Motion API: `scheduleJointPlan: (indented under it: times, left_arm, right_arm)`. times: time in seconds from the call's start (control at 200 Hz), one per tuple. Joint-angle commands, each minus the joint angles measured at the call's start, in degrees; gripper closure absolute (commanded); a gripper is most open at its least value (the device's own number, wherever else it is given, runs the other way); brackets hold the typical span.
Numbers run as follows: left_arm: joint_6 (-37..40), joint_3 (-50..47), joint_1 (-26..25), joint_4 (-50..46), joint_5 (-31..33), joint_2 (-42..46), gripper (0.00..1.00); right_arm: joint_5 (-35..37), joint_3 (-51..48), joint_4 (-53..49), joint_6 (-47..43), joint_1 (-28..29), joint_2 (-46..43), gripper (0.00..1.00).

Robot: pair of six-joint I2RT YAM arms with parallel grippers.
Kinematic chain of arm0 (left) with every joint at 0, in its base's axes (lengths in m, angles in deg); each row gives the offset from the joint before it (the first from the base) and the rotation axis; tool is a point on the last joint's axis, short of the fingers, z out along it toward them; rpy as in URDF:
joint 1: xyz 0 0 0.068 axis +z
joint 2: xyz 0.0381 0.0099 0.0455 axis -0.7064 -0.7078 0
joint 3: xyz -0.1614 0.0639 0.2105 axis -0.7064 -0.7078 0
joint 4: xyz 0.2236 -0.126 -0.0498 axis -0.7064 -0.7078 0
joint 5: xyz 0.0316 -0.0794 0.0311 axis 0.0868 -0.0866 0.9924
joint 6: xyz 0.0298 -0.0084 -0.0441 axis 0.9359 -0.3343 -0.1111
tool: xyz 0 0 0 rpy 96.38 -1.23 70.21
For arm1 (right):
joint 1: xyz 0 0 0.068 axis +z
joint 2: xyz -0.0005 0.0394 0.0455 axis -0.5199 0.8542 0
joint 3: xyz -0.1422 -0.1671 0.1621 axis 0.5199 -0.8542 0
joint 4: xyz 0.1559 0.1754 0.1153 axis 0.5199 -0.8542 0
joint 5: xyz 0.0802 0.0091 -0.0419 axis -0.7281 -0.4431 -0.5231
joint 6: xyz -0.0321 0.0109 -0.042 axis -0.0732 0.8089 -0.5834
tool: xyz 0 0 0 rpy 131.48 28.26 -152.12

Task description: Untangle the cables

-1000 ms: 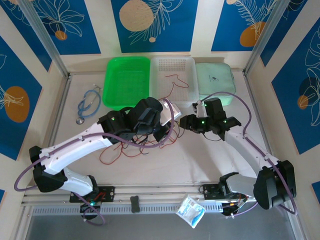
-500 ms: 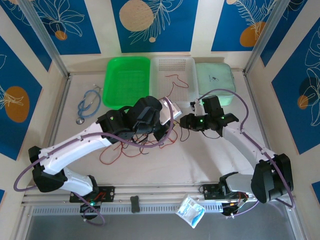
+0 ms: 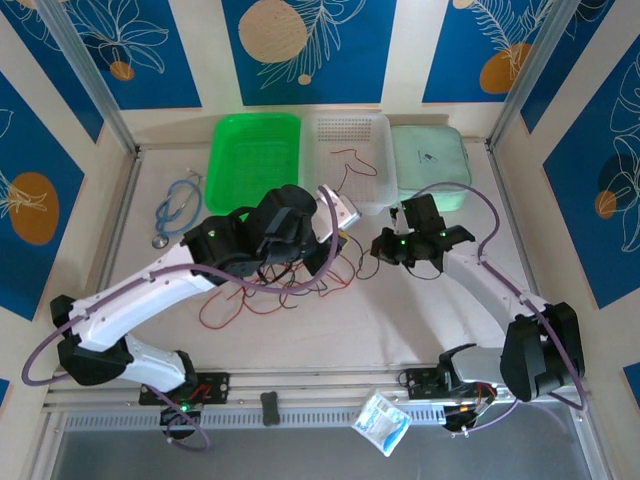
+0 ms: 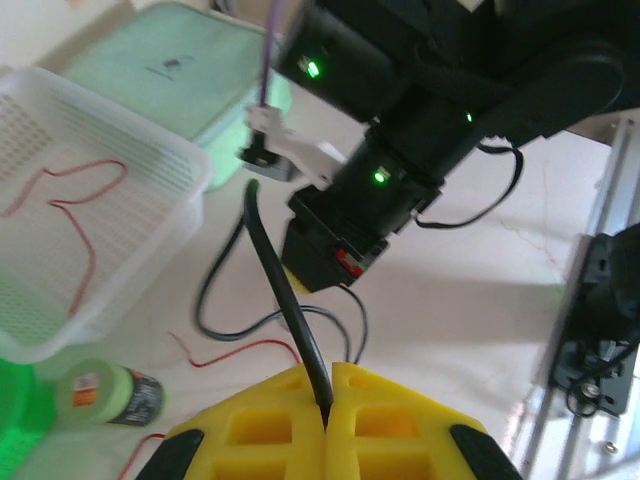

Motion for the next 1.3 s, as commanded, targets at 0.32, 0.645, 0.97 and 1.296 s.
scheduleJointPlan:
  times: [0.32, 0.645, 0.97, 1.296]
  left_arm:
    - [7.1, 4.64, -0.41, 3.53, 16.53, 4.49, 1.0]
    - [13.24, 14.79, 1.14, 7.43, 23.4, -2.36, 1.0]
    - [18.64, 30.4, 12.26, 8.37, 22.72, -12.59, 0.99]
    - [8.21, 34.61, 31.19, 7.8, 11.51, -20.28, 0.98]
  right_arm:
    - [5.97, -10.8, 5.22, 27.88, -3.31, -4.75, 1.0]
    - [7.59, -10.61, 0.62, 25.8, -5.25, -17.94, 0.44]
    - [5.74, -14.39, -3.51, 22.72, -7.45, -27.35, 0.4]
    - [3.39, -17.42, -5.25, 20.33, -7.44, -30.84, 0.42]
